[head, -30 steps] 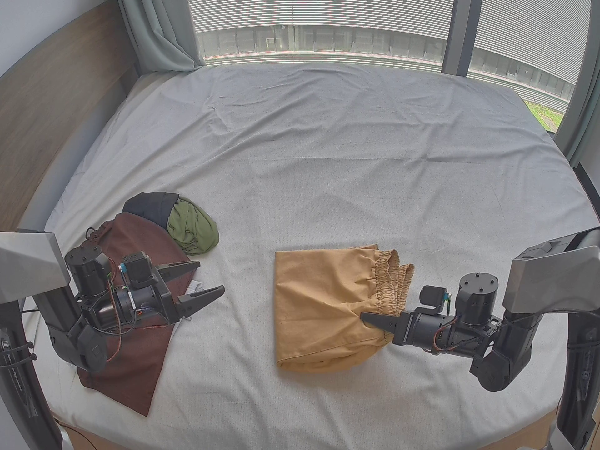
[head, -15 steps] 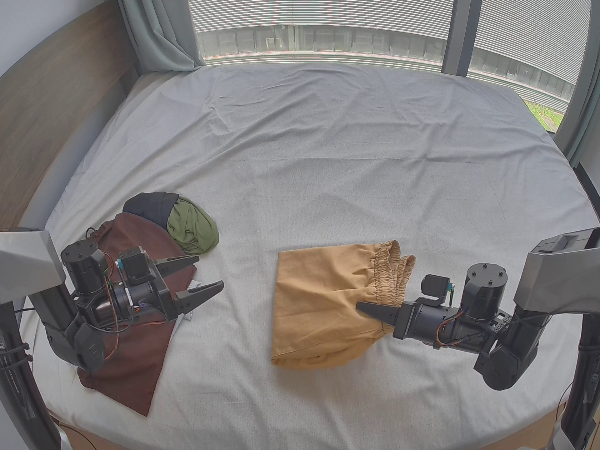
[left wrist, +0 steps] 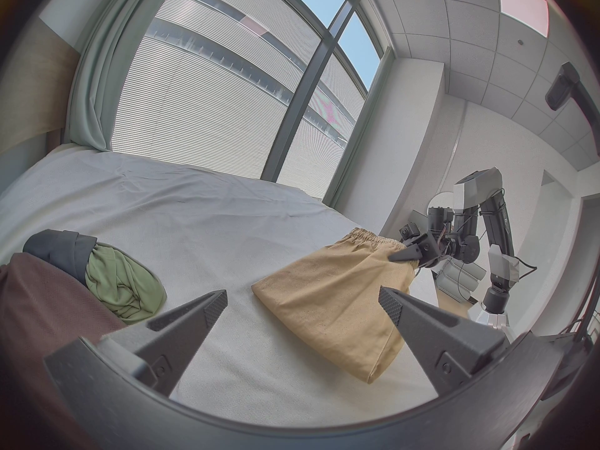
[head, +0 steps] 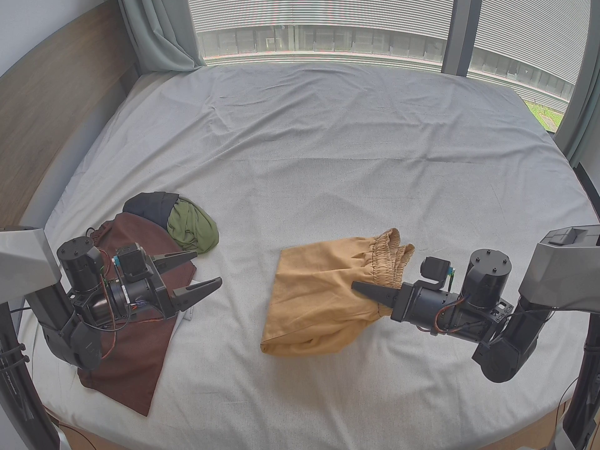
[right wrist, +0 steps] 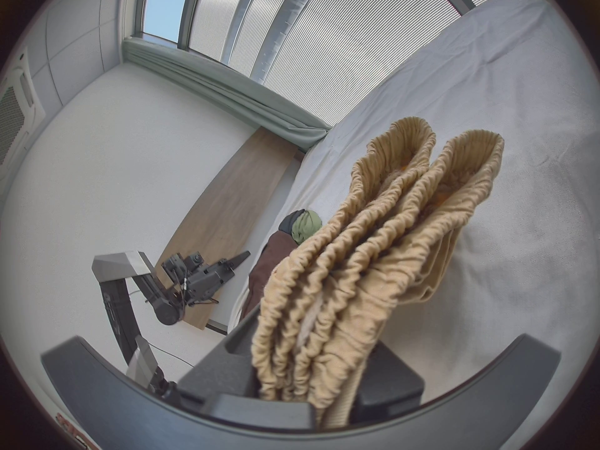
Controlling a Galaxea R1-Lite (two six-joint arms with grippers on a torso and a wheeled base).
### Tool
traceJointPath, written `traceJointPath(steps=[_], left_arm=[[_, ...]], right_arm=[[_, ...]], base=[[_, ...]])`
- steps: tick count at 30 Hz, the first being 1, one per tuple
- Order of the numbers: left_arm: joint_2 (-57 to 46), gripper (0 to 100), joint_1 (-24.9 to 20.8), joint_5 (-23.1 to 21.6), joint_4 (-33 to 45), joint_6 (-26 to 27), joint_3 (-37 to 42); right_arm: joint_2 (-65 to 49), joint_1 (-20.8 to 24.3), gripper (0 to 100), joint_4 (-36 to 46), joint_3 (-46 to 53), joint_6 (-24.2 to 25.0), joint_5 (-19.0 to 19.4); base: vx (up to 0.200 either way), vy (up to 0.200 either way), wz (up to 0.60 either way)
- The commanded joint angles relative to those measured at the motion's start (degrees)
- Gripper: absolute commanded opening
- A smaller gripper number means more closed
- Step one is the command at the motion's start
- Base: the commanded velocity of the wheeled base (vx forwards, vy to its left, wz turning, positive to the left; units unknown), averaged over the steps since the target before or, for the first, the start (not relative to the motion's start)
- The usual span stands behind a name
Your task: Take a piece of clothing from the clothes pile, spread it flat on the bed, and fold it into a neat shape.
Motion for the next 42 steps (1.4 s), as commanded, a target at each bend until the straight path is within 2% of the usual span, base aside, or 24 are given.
traceJointPath(steps=[1,9,17,22,31,36,42], left_arm=[[-0.87,100,0.07,-0.01,-0.04,-0.08,-0.19],[-0.96,100,0.07,-0.01,-0.04,-0.08,-0.02],[-1.75,100,-0.11,-0.01,-0.04,-0.17,0.16],[-1.75,100,-0.11,-0.01,-0.04,-0.25,0.16],[-1.66,100,-0.11,-0.01,-0.04,-0.25,0.07],[-1.66,100,-0.02,-0.01,-0.04,-0.25,0.07],[-1.66,100,-0.02,-0.01,-0.04,-0.34,0.16]], right_arm=[[-2.49,0.56,0,0.03,-3.30,3.06,-0.06],[-3.99,-0.06,0,0.12,-8.48,9.13,-0.15],[-5.57,-0.15,0,0.30,-12.96,12.64,0.29],[-5.04,-0.32,0,0.30,-16.30,13.52,0.73],[-0.47,-2.78,0,0.39,-22.90,14.05,4.95],[1.82,-3.57,0,0.39,-26.41,15.11,5.13],[5.59,-5.07,0,0.30,-35.20,19.50,5.83]], base=[[0.000,0.000,0.00],[0.000,0.000,0.00],[0.000,0.000,0.00],[0.000,0.000,0.00],[0.000,0.000,0.00],[0.000,0.000,0.00],[0.000,0.000,0.00]])
